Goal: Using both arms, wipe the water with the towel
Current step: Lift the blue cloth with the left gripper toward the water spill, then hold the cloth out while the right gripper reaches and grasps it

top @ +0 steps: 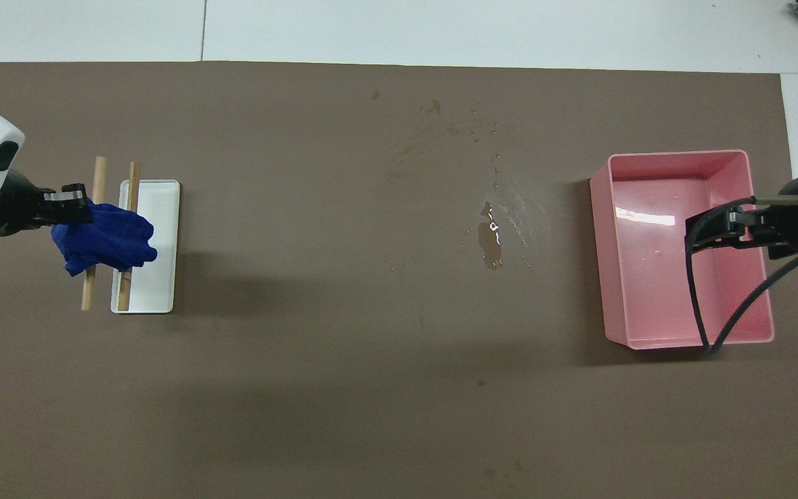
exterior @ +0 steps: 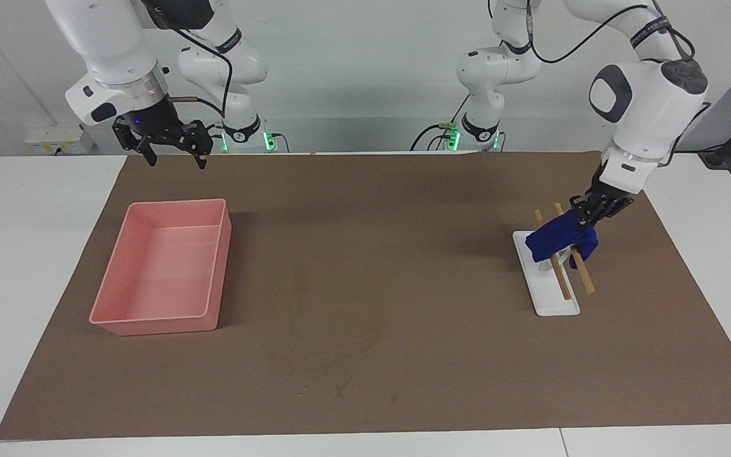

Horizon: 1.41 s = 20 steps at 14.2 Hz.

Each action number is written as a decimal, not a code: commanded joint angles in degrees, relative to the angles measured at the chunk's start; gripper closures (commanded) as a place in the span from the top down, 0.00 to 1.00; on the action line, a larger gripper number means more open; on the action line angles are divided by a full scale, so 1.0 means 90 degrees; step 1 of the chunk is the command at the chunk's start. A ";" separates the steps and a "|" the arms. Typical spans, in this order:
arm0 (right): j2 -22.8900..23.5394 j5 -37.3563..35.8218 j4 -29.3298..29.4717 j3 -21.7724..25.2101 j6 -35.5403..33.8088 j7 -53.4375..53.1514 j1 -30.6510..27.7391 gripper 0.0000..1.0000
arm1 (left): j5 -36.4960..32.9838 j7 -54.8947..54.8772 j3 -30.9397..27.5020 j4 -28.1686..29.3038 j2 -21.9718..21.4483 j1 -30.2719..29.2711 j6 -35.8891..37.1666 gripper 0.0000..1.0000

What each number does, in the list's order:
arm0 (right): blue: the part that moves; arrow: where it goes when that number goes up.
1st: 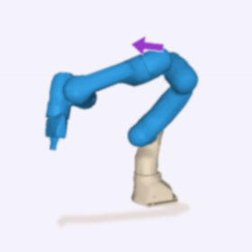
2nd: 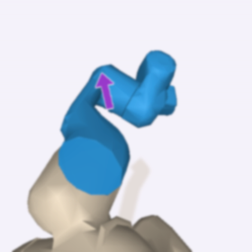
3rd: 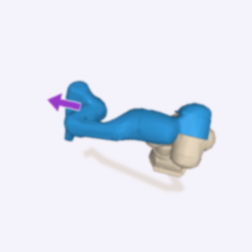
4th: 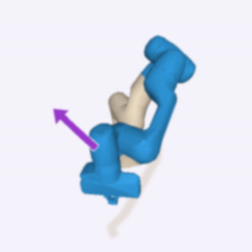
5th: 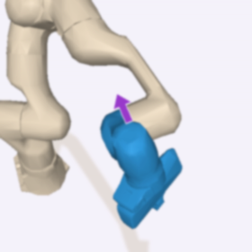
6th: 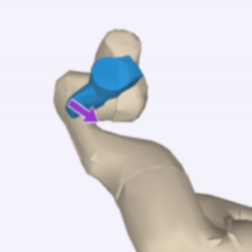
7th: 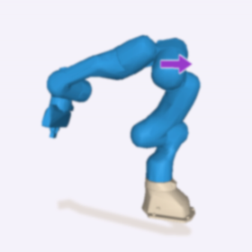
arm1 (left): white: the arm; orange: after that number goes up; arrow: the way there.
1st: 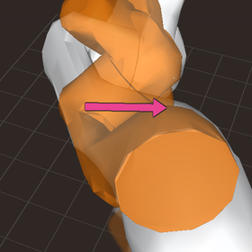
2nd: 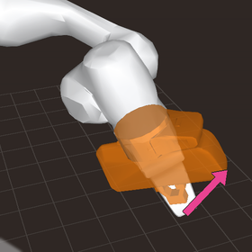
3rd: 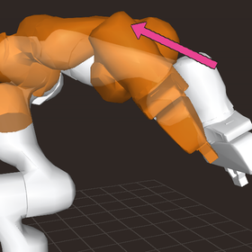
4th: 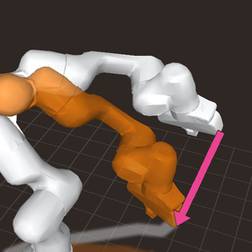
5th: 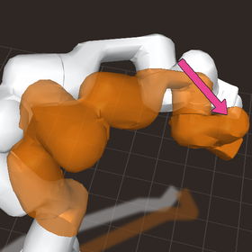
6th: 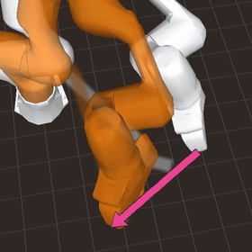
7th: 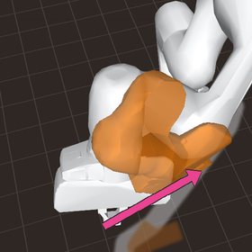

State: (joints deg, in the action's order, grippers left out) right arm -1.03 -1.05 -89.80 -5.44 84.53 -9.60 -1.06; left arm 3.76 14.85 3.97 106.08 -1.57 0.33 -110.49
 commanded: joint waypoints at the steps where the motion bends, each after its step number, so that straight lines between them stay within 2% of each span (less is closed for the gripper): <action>1: -0.0139 0.0175 -0.0149 -0.0011 0.0109 0.0080 -0.0029 1.00 | 0.0265 0.1565 0.0182 -0.0195 -0.0001 0.0606 0.0285 0.00; 3: -0.0139 0.0515 -0.0159 -0.0011 0.0138 0.0070 -0.0029 1.00 | 0.0354 0.3166 0.0272 -0.0020 -0.0030 0.1248 -0.0035 0.00; 5: -0.0129 0.0790 -0.0159 -0.0030 0.0362 -0.0269 0.0058 1.00 | 0.0626 0.4593 0.0272 0.0370 -0.0118 0.2079 -0.0736 0.00; 8: -0.0119 0.1091 -0.0178 -0.0031 0.0704 -0.1556 0.0478 1.00 | 0.1144 0.6216 0.0272 0.0858 0.0008 0.3124 -0.2463 0.00; 10: -0.0119 0.1327 -0.0276 -0.0031 0.0948 -0.2619 0.0635 1.00 | 0.1262 0.6950 0.0272 0.0948 0.0310 0.3730 -0.3567 0.00; 13: -0.0080 0.1727 -0.0441 -0.0031 0.1377 -0.4376 0.0898 1.00 | 0.1418 0.7605 0.0272 0.0890 0.0419 0.3869 -0.3836 0.00; 15: -0.0100 0.1835 -0.0695 -0.0031 0.1680 -0.5073 0.1074 1.00 | 0.1943 0.8268 0.0272 0.0753 0.0448 0.3879 -0.3904 0.00; 18: -0.0061 0.2350 -0.0735 -0.0021 0.1837 -0.6048 0.1114 1.00 | 0.3337 0.8613 0.0262 0.0411 0.0497 0.3840 -0.3953 0.00; 20: -0.0051 0.2723 -0.1046 -0.0021 0.2265 -0.6831 0.1123 1.00 | 0.4062 0.8643 0.0262 0.0411 0.0361 0.3801 -0.3944 0.00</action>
State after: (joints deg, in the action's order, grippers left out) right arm -0.88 19.96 -95.85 -5.62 101.19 -65.31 9.39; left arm 34.73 90.60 6.43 110.53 2.73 34.81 -145.49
